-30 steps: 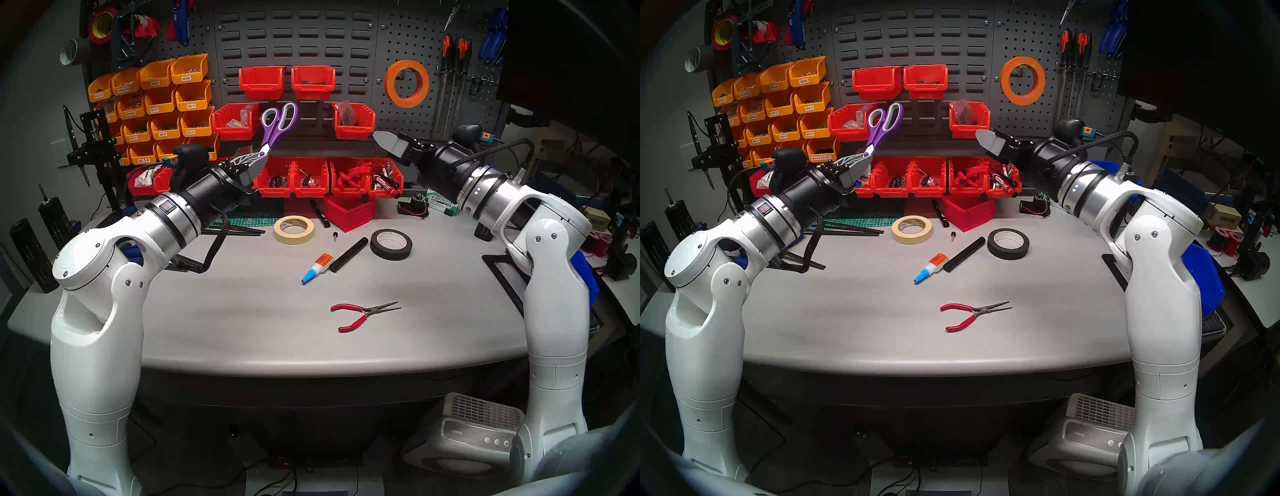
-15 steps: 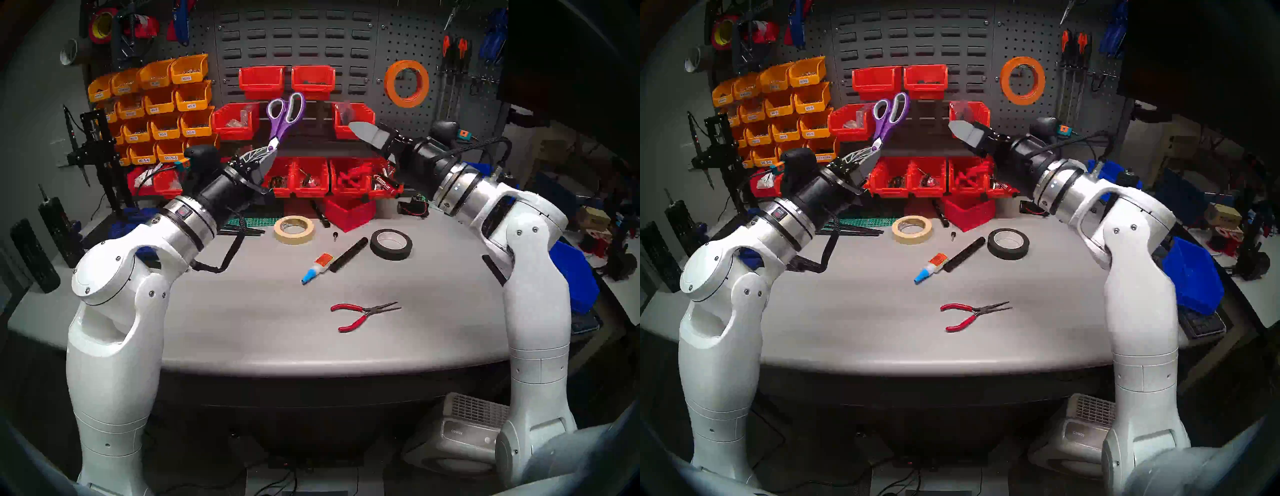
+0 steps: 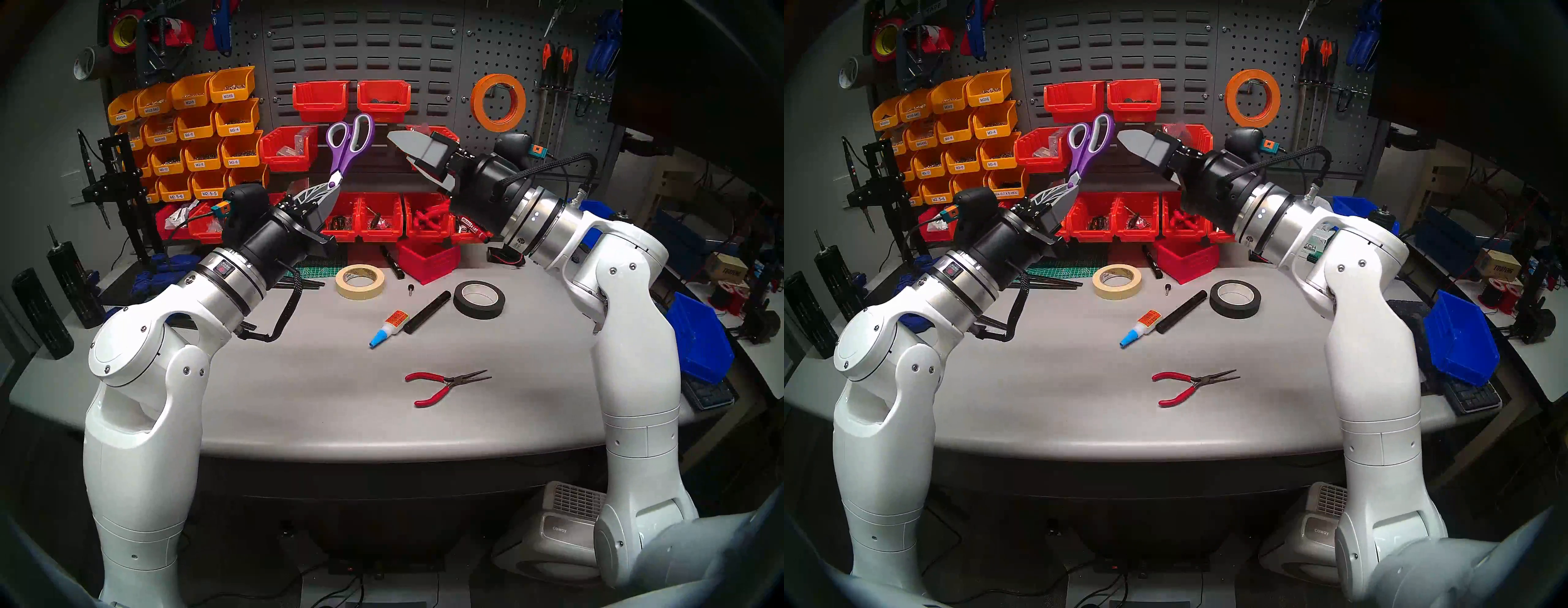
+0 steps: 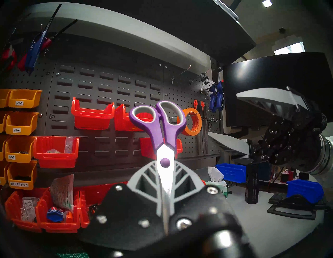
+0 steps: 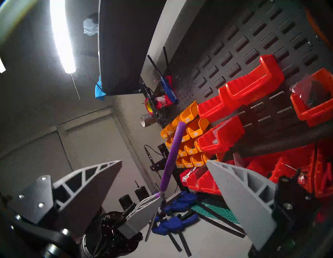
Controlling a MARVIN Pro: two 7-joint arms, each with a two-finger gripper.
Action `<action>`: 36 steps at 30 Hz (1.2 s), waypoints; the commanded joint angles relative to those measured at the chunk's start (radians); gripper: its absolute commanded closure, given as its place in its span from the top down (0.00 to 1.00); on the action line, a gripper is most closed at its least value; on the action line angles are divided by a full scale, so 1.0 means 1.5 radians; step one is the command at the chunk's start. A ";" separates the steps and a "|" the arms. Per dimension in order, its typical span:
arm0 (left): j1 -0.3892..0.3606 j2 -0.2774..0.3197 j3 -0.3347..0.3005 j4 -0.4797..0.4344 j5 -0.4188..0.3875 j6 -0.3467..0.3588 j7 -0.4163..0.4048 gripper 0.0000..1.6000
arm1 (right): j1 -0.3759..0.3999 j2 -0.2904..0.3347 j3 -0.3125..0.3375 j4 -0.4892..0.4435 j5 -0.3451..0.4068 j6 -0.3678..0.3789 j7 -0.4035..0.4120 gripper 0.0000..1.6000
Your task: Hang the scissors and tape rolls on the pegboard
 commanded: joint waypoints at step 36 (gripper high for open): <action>0.016 -0.031 -0.013 -0.090 -0.046 0.055 -0.013 0.00 | 0.083 -0.035 -0.089 0.063 -0.010 -0.014 0.010 0.50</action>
